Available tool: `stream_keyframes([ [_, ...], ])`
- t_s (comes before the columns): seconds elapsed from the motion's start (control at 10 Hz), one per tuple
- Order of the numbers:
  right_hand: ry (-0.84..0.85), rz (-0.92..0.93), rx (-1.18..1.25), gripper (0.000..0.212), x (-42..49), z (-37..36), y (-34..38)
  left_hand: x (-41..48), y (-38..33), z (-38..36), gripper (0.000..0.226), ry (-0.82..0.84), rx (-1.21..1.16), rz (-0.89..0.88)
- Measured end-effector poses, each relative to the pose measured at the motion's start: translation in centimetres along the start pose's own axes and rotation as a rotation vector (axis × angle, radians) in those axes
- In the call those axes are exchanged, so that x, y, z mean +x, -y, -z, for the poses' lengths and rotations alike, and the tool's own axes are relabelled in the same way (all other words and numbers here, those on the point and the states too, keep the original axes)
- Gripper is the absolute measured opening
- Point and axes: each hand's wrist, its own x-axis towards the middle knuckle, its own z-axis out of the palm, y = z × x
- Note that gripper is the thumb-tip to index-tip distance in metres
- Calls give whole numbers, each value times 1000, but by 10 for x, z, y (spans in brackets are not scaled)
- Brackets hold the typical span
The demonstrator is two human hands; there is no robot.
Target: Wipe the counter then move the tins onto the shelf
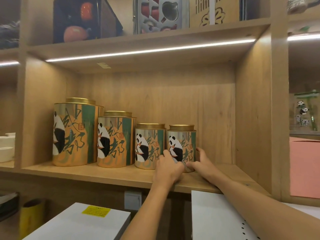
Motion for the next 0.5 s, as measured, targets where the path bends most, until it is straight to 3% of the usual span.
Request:
stream_keyframes([
  [0.3, 4, -31, -9, 97, 0, 2, 0, 3, 1, -1, 52, 35, -19, 11],
  [0.5, -20, -42, -56, 92, -9, 2, 6, 3, 6, -5, 31, -134, -35, -24],
])
